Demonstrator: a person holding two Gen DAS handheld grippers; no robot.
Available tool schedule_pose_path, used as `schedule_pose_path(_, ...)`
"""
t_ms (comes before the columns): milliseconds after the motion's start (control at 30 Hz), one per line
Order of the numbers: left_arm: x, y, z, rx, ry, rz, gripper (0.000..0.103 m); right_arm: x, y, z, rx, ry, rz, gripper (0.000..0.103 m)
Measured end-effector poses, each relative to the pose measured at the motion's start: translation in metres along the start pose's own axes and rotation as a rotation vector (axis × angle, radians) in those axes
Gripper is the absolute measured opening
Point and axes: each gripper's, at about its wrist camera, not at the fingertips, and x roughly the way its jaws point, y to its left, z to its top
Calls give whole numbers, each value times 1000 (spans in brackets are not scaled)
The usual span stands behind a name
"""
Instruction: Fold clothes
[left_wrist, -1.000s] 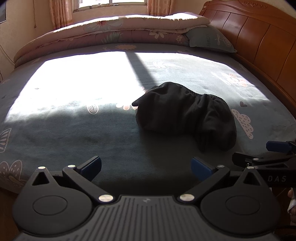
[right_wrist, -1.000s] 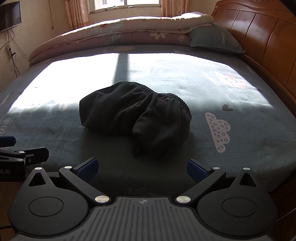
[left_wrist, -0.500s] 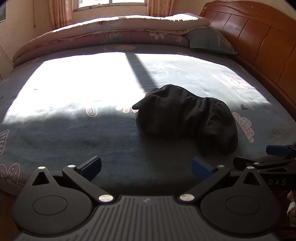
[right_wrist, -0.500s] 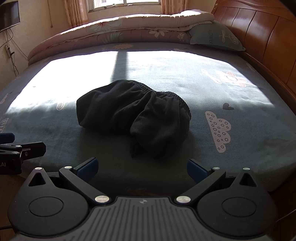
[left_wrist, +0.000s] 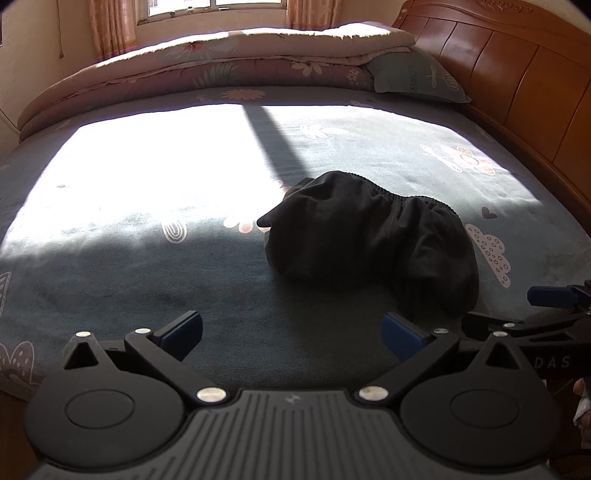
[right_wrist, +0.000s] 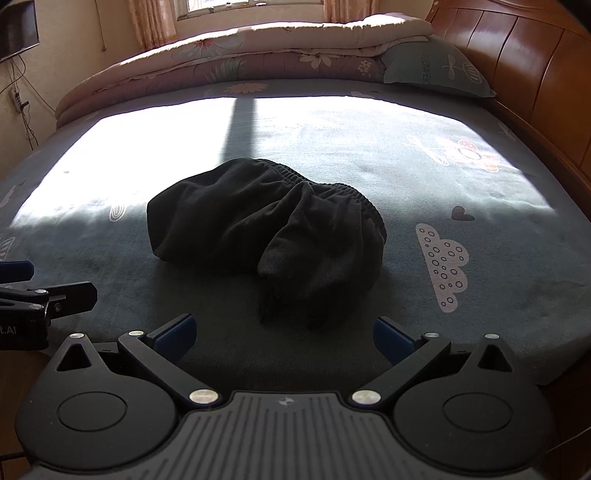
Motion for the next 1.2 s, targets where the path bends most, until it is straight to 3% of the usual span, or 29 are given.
schedule_pose_path(600, 39, 6, 31, -18, 49, 1, 102, 28, -13, 30, 13, 18, 23, 103)
schedule_pose_path(1200, 134, -31, 75, 71, 173, -23, 102, 71, -73, 58, 143, 42, 66, 103)
